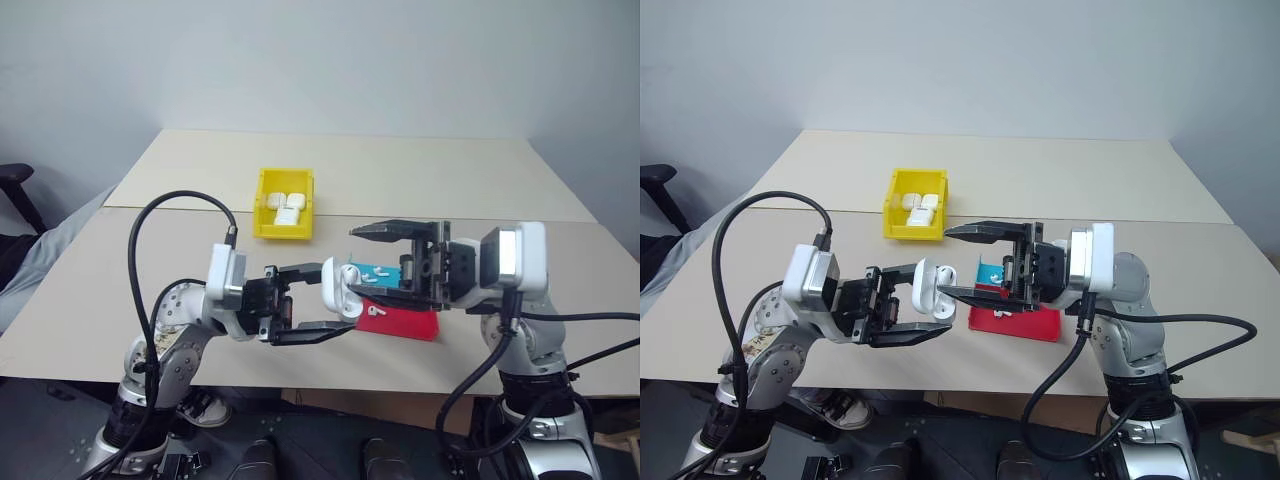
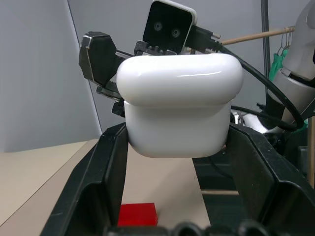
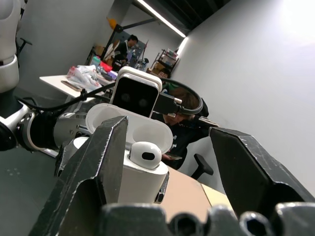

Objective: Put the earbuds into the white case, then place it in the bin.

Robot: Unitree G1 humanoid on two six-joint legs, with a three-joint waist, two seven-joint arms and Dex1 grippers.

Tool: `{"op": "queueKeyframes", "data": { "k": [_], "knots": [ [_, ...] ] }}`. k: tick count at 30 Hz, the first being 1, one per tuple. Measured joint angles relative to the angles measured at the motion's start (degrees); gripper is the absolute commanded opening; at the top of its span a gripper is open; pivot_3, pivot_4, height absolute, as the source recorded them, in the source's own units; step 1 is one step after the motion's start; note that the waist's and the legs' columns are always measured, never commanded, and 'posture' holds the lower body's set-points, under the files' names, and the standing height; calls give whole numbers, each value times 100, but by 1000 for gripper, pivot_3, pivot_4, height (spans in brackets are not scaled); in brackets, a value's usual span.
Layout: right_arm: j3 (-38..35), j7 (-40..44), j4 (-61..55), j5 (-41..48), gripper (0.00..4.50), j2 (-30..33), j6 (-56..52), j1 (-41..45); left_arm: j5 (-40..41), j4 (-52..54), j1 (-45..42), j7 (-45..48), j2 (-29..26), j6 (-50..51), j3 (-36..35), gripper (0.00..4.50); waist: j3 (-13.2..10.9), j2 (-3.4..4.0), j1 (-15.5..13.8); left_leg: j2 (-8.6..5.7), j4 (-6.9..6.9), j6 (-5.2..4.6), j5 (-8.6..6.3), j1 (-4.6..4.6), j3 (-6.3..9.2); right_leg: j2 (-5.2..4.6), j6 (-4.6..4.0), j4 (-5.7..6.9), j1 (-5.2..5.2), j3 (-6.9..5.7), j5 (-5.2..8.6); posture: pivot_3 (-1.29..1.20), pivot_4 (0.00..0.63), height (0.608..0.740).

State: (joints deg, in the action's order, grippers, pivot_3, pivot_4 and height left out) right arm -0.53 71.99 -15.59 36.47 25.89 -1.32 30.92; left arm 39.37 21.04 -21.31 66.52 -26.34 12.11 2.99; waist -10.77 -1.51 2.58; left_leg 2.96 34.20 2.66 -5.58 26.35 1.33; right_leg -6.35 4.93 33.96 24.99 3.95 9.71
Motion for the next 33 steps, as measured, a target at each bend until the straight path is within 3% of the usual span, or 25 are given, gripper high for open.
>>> {"op": "queueKeyframes", "data": {
  "k": [8, 12, 15, 20, 25, 33],
  "knots": [
    [-3, 47, 603, -230, 3278, 1708, -1505, 636, -790, -721, 532, 148, -169, -937, -183, 2764, -1, -2, 7, -2, 0, 0, 0, 1, -5, -9, -1, -12, 8, 0, 1, 0, 150, 740],
    [1073, 409, 1482, -1529, 3278, 2338, -1766, 1564, -939, -538, 1021, -141, -149, -1083, -243, 2764, -2, -1, 46, -2, -7, 1, -1, 4, -15, -13, -2, -25, 15, 4, 1, 0, 150, 740],
    [1823, 230, 2487, -2663, 3278, 2130, -1760, 2262, -1104, -374, 1261, -431, -27, -1174, -214, 2764, -3, -2, 65, -2, -12, 1, -1, 6, -16, -14, -2, -28, 20, 3, 1, 0, 150, 740],
    [2650, 88, 4043, -3818, 3278, 1440, -1456, 3132, -1255, -71, 1450, -768, 48, -1307, -177, 2764, -3, -1, 92, -3, -29, 0, 1, 13, -17, -11, -1, -19, 28, 3, 1, 0, 150, 740],
    [2919, 78, 5456, -4495, 3278, 936, -682, 3764, -1341, 103, 1673, -993, 41, -1319, -185, 2764, -3, 0, 95, -3, -36, -1, 2, 12, -15, -8, 0, 1, 34, 2, 12, 0, 150, 740],
    [3034, 157, 6777, -5095, 3278, 445, 136, 4032, -1455, 394, 1999, -1322, -27, -1318, -204, 2764, -4, 1, 129, -3, -33, 1, 3, 4, -14, -7, -4, 13, 30, 1, 10, 0, 150, 740]
  ]
}}
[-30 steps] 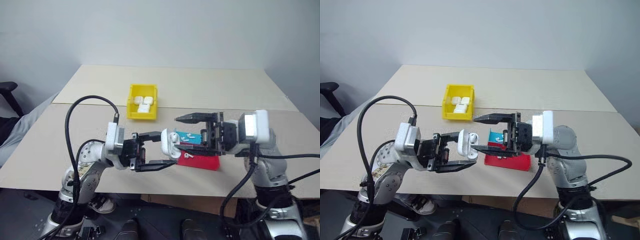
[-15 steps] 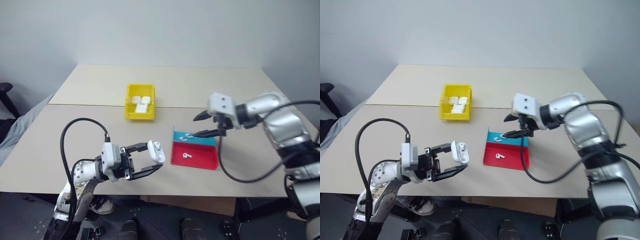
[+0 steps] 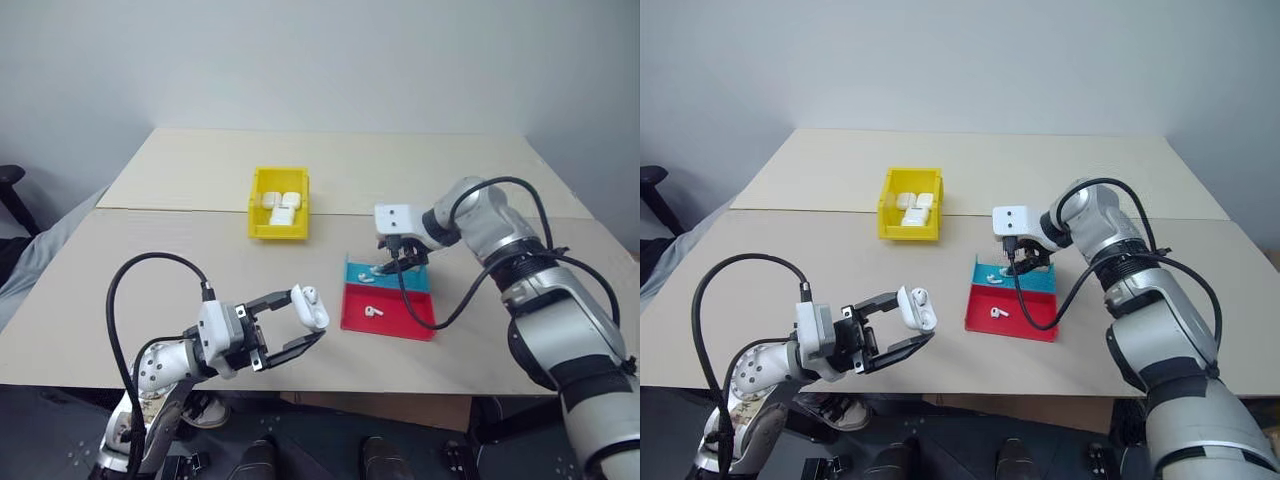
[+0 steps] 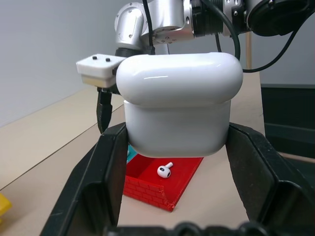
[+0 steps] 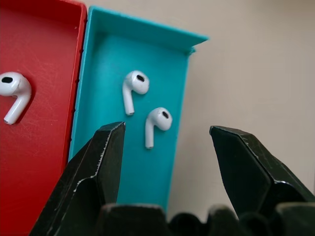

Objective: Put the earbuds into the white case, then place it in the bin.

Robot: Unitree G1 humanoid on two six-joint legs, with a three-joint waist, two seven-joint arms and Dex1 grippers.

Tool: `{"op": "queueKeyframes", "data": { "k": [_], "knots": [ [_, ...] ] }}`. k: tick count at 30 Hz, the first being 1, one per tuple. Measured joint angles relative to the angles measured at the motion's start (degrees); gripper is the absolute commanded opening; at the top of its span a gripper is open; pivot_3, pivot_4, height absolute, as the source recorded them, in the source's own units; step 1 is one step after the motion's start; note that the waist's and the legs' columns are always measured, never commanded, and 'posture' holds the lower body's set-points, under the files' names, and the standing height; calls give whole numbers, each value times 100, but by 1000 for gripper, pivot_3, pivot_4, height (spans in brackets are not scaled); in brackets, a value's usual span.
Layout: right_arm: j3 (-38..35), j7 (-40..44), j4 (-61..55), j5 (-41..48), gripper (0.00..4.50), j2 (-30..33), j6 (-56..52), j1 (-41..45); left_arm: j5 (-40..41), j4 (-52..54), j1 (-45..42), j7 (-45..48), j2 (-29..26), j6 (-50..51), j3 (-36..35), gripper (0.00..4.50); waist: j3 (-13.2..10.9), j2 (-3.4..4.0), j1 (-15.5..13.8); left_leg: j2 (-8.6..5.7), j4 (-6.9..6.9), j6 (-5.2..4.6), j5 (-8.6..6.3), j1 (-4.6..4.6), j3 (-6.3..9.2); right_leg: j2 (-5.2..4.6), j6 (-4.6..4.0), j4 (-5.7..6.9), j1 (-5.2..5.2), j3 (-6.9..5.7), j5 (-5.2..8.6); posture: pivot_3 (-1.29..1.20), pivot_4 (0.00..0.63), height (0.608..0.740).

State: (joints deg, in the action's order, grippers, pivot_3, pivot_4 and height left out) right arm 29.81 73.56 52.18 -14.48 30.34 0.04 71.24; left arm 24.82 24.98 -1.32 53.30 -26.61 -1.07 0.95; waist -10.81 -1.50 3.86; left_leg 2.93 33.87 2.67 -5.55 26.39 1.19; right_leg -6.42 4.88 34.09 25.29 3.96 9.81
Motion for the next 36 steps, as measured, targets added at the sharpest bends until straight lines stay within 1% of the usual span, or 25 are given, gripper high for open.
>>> {"op": "queueKeyframes", "data": {
  "k": [4, 11, 21, 28, 31, 36],
  "knots": [
    [12, -208, 523, -233, 3278, -235, 185, 47, -1, 93, 18, -91, -10, 1, 3, 2764, 0, 0, 13, 0, 0, 0, 0, -2, 2, 1, -4, 4, -1, 0, -3, 0, 150, 740],
    [-10, -356, 999, -417, 3278, -416, 587, 129, -23, 107, 20, -115, -56, 1, 10, 2764, -1, 2, 15, 0, -1, 0, 1, -2, 4, 4, -4, 3, 0, 0, -2, 0, 150, 740],
    [-111, -382, 1485, -528, 3278, -636, 929, 285, -89, 102, 20, -139, -61, 0, 29, 2764, -1, 2, 17, 1, -1, 1, 1, -3, 7, 7, -3, 6, -2, 0, -3, 0, 150, 740],
    [-134, -396, 1610, -651, 3278, -673, 1019, 342, -197, 102, 72, -139, -80, -16, 28, 2764, -1, 3, 21, 1, -1, 1, 1, -7, 9, 8, -4, 10, -3, 0, -3, 0, 150, 740],
    [-142, -384, 1637, -675, 2703, -673, 1021, 350, -218, 102, 115, -139, -83, -16, 28, 2764, -1, 3, 20, 1, -1, 1, 1, -7, 9, 8, -4, 10, -3, 0, -3, 0, 150, 740],
    [-151, -375, 1659, -681, 2703, -674, 1023, 350, -223, 101, 114, -135, -84, -21, 28, 2764, -1, 3, 19, 1, -1, 1, 1, -7, 9, 8, -4, 10, -4, 0, -3, 0, 150, 740]
  ]
}}
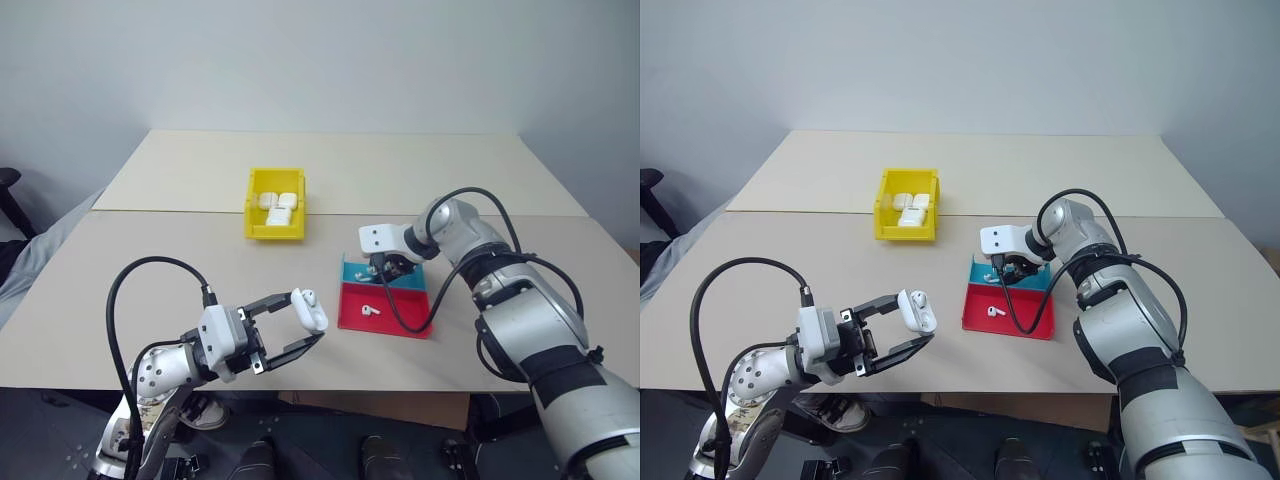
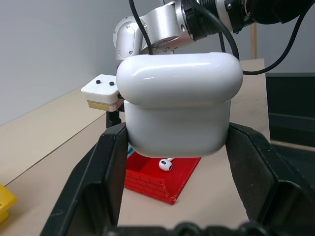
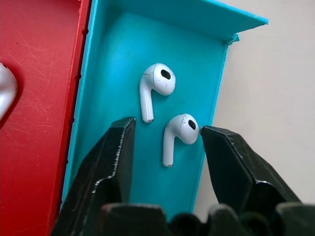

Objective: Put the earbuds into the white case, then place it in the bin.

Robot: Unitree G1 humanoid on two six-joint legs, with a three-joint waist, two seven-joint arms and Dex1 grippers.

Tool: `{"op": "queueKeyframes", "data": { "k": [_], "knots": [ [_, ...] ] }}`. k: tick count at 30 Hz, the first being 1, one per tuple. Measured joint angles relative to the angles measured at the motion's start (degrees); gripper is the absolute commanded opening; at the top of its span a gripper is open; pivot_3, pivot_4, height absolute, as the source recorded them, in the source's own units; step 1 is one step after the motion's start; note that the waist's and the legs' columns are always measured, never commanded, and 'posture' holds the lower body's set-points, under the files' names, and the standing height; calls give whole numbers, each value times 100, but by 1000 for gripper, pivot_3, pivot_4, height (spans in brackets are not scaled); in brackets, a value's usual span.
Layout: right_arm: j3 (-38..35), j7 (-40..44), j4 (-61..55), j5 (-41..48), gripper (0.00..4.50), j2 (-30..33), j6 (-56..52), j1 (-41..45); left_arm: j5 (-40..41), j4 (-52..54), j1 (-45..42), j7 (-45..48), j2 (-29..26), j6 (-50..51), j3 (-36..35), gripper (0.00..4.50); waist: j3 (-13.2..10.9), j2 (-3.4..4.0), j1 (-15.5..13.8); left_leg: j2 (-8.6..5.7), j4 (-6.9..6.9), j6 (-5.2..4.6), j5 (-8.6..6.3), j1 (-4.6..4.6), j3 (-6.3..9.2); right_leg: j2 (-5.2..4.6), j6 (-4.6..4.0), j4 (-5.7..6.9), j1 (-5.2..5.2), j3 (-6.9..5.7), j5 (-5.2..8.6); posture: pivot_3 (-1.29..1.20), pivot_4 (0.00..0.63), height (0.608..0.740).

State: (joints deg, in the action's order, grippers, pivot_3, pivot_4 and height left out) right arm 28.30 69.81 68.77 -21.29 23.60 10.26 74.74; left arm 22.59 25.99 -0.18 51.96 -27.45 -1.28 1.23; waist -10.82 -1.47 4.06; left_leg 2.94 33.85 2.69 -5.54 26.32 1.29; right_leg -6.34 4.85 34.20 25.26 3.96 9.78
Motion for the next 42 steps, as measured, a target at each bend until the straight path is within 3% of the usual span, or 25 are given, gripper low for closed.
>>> {"op": "queueKeyframes", "data": {
  "k": [6, 9, 30, 32, 42],
  "knots": [
    [-1, -14, 7, -39, 2703, 0, 38, 0, 0, -23, -32, 9, 0, -4, 0, 2764, 0, 0, 0, 0, 0, 0, 0, -1, 1, 1, 0, 2, -1, 0, 0, 0, 150, 740],
    [-4, -1, 15, -49, 2128, 0, 45, 0, -9, -55, -38, 12, 0, -11, 0, 2764, 0, 0, 0, 0, 0, 0, 0, -2, 1, 1, 0, 2, -1, 0, 0, 0, 150, 740],
    [-3, -7, 41, -119, 2128, -8, 174, 0, -56, -128, -82, 16, -5, -146, 1, 2764, 0, 0, 1, 0, 1, 0, 1, -6, 3, 2, 0, 10, -2, 0, 0, 0, 150, 740],
    [-4, -8, 42, -123, 1764, -12, 174, 0, -81, -130, -82, 16, -5, -153, 2, 2764, 0, 0, 2, 0, 1, 1, 1, -6, 3, 2, 0, 10, -3, 0, 0, 0, 150, 740],
    [-6, -57, 57, -177, 1764, -62, 174, 0, -100, -194, -100, 18, -5, -187, 4, 2764, 0, 0, 3, 0, 2, 1, 1, -11, 4, 3, -1, 23, -2, 0, 0, 0, 150, 740]
  ]
}}
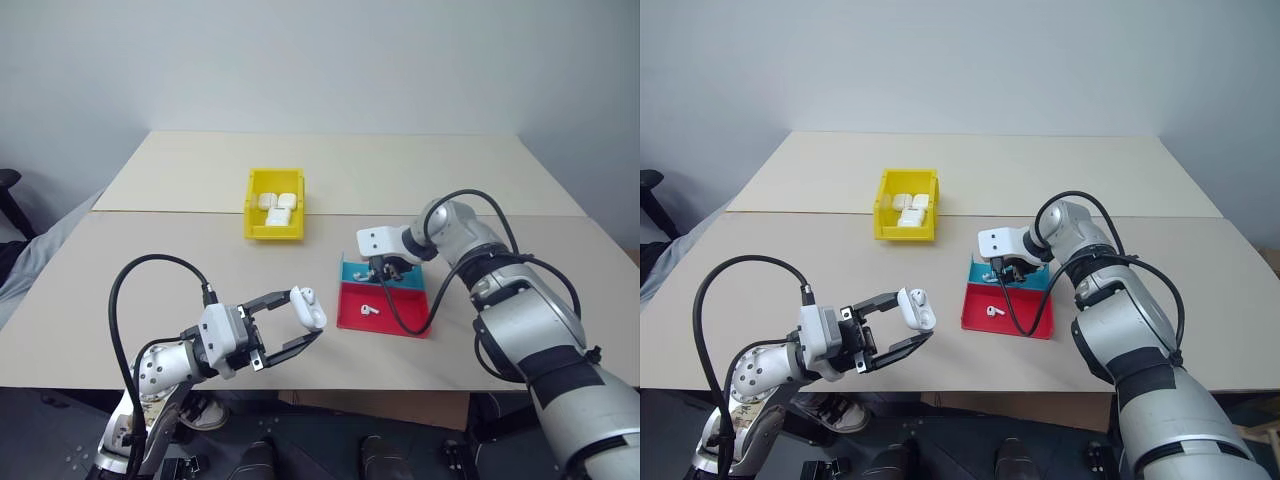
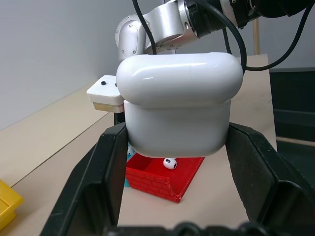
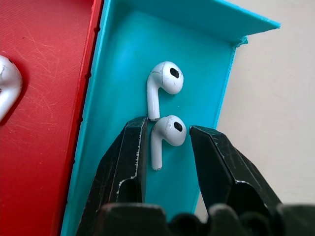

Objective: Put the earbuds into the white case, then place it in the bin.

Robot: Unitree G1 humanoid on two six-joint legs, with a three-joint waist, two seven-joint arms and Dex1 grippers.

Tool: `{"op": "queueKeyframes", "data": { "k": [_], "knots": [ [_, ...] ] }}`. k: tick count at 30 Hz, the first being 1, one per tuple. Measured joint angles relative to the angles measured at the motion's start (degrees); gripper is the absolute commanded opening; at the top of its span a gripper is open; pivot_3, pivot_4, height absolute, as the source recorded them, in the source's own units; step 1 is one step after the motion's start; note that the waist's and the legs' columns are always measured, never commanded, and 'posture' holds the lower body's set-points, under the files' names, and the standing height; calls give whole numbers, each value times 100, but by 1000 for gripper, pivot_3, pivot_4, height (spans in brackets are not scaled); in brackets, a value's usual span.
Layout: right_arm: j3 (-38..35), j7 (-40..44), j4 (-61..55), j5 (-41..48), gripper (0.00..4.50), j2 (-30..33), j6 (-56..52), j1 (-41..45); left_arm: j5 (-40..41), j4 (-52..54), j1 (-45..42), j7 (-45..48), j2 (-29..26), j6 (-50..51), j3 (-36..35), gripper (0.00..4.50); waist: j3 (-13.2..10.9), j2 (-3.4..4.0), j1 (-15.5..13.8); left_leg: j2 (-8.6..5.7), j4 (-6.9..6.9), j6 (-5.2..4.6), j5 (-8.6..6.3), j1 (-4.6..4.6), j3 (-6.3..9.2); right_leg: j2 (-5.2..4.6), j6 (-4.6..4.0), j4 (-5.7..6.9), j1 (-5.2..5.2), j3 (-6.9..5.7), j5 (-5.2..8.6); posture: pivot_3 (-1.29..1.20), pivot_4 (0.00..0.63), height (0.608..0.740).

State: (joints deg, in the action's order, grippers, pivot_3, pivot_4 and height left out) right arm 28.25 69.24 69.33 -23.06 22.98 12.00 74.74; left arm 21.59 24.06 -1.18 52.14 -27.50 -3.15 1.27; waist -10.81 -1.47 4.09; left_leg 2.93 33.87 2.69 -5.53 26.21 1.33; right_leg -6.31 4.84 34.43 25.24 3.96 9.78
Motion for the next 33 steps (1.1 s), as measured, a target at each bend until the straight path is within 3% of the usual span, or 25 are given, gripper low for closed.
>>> {"op": "queueKeyframes", "data": {
  "k": [4, 7, 22, 26, 29, 33],
  "knots": [
    [0, -32, 1, -32, 1764, -4, -3, 0, -1, -1, 0, 0, 0, -34, 0, 2764, 0, 0, 0, 0, 0, 0, 0, -2, 0, 0, 0, 5, 0, 0, 0, 0, 150, 740],
    [0, -12, 5, -40, 1169, -5, -16, 0, -1, -4, 0, 0, 0, -35, 0, 2764, 0, 0, 1, 0, 0, 0, 0, -3, 1, 0, -1, 9, 0, 0, 0, 0, 150, 740],
    [-46, 16, -18, -36, 1169, 25, -47, -1, -1, -28, -61, 10, -1, -43, 7, 2764, 0, 0, 1, 0, 1, 0, 0, -6, 1, 0, -2, 14, 0, 0, 0, 0, 150, 740],
    [-277, 84, -308, 81, 1169, 290, -231, 2, 11, -33, -151, 9, 0, -43, 4, 2764, -1, 1, -9, -1, 0, 0, 1, -5, 1, 0, -2, 13, 0, 0, 1, 0, 150, 740],
    [-784, 403, -1206, 510, 1169, 705, -865, -50, 107, -33, -339, -8, 13, 8, -8, 2764, -2, 3, -28, 0, 1, 1, 1, -2, 2, 0, -2, 13, 1, 0, 2, 0, 150, 740],
    [-1792, 829, -3527, 1513, 1169, 1328, -2763, -615, 291, -102, -706, 1, 54, 95, 3, 2764, -1, 2, -96, 0, 4, 0, 1, -4, 4, 1, -4, 14, -3, -1, 10, 0, 150, 740]
  ]
}}
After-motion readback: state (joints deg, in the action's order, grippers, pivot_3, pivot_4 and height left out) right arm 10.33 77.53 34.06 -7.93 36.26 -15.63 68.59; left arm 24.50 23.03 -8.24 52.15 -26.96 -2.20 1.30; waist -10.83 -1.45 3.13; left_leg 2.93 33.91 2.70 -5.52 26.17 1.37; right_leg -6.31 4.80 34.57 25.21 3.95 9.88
